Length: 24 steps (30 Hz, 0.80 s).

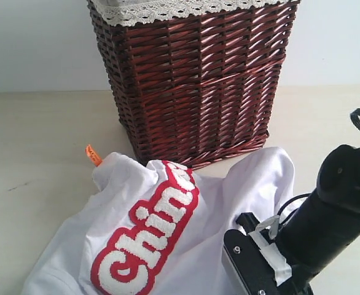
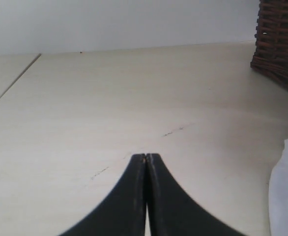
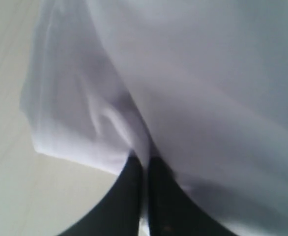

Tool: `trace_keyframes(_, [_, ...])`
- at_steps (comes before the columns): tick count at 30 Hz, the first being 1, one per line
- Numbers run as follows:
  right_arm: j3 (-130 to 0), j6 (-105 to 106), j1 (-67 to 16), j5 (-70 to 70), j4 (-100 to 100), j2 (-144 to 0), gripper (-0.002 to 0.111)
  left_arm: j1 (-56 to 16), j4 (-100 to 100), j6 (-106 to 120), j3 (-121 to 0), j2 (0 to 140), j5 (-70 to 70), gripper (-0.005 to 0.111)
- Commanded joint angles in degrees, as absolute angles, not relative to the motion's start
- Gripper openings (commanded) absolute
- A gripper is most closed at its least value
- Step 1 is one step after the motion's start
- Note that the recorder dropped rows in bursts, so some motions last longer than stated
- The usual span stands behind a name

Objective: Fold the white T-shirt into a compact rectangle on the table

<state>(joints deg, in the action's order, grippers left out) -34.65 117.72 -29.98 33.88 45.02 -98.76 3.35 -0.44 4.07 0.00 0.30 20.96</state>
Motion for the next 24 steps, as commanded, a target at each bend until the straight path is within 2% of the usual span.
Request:
trace_keyframes(1, [-36.47,117.48,-30.02,39.04,44.35,-94.08,0.000,3.34,-0.64,4.10,0.00,0.00,20.48,0.000])
trace_keyframes(6, [-42.99,118.54,-30.02,41.73,55.86,-88.20,0.000,3.34,-0.64,4.10,0.00,0.00,20.48,0.000])
trace_keyframes(11, [-48.72,119.34,-30.02,32.19,69.14,-89.86,0.000,3.34,-0.64,4.10,0.00,0.00,20.48,0.000])
trace_keyframes(17, [-51.17,119.34,-30.02,20.80,70.61,-98.11,0.001,3.34,-0.64,4.10,0.00,0.00,20.48,0.000])
trace_keyframes(19, [-51.73,119.34,-30.02,18.65,70.61,-100.87,0.008,3.34,-0.64,4.10,0.00,0.00,20.48,0.000])
trace_keyframes(24, [-52.36,118.30,-30.02,14.02,72.70,-105.44,0.045,3.34,-0.64,4.10,0.00,0.00,20.48,0.000])
